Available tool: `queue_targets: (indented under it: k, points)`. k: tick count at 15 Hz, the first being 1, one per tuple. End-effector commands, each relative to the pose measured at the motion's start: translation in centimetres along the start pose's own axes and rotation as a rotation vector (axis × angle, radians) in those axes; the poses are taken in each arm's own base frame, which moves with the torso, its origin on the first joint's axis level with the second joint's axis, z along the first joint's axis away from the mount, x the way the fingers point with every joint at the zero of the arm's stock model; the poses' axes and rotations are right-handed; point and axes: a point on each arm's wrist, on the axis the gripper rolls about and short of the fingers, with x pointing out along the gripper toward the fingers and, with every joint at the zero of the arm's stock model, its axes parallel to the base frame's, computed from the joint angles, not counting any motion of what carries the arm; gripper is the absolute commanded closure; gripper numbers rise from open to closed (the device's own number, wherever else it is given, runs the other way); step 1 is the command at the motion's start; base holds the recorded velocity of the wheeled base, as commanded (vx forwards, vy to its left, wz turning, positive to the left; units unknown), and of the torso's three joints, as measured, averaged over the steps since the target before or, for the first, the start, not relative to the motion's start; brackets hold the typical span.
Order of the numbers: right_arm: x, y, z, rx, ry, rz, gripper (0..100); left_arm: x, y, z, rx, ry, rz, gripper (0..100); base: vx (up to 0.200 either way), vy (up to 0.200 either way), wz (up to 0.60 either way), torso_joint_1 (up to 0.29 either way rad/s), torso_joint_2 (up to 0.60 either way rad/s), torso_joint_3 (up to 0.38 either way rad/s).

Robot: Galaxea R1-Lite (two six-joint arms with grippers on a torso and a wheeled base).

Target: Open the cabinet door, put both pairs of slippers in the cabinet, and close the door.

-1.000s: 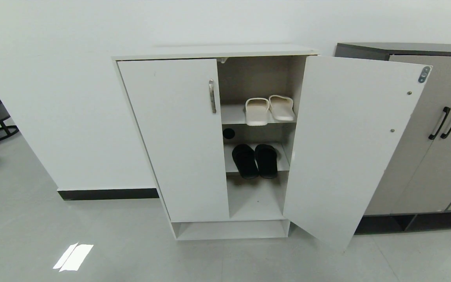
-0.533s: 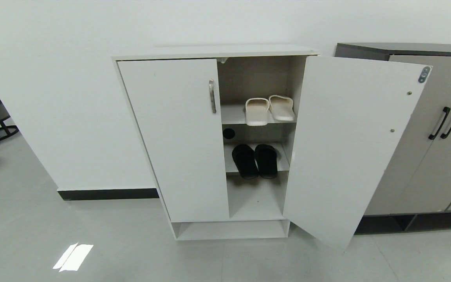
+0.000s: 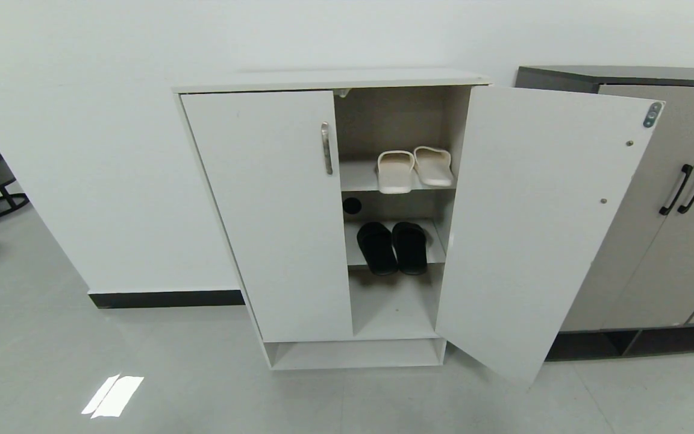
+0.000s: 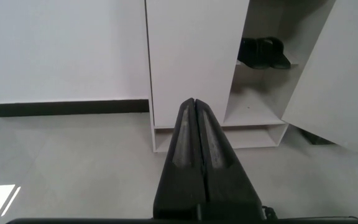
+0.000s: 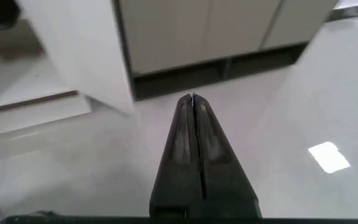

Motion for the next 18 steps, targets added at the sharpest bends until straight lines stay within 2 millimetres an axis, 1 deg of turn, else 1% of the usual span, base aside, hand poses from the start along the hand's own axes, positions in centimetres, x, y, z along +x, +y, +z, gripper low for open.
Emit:
queue_targets:
  k: [1, 3, 5, 12, 16, 18]
  points:
    - [-0.36, -0.03, -0.81, 0.041, -0.028, 0.055, 100, 0.01, 0.0, 0.01, 0.0, 0.001, -0.001, 100, 0.2, 0.0, 0.0, 0.002, 0.01, 0.007]
    - [-0.55, -0.01, -0.88, 0.091, -0.046, 0.101, 100, 0.01, 0.0, -0.01, 0.0, 0.003, -0.001, 100, 0.2, 0.0, 0.0, 0.002, 0.0, 0.0]
    - [-1.07, -0.06, -1.12, 0.1, -0.107, 0.185, 100, 0.01, -0.01, 0.01, 0.0, 0.001, -0.002, 100, 0.2, 0.0, 0.0, 0.002, 0.0, 0.002]
    - [-0.73, 0.1, -0.96, 0.082, -0.063, 0.196, 100, 0.01, -0.01, -0.01, -0.001, 0.003, -0.004, 100, 0.0, 0.0, 0.0, 0.0, 0.0, 0.0]
    - [-0.63, 0.13, -0.92, 0.083, -0.051, 0.193, 100, 0.01, -0.01, 0.01, -0.001, 0.001, -0.004, 100, 0.0, 0.0, 0.0, 0.055, -0.21, -0.229]
    - [-0.62, 0.14, -0.92, 0.082, -0.049, 0.194, 100, 0.01, -0.01, 0.01, 0.0, 0.001, -0.004, 100, 0.0, 0.0, 0.0, 0.178, -0.5, -0.3]
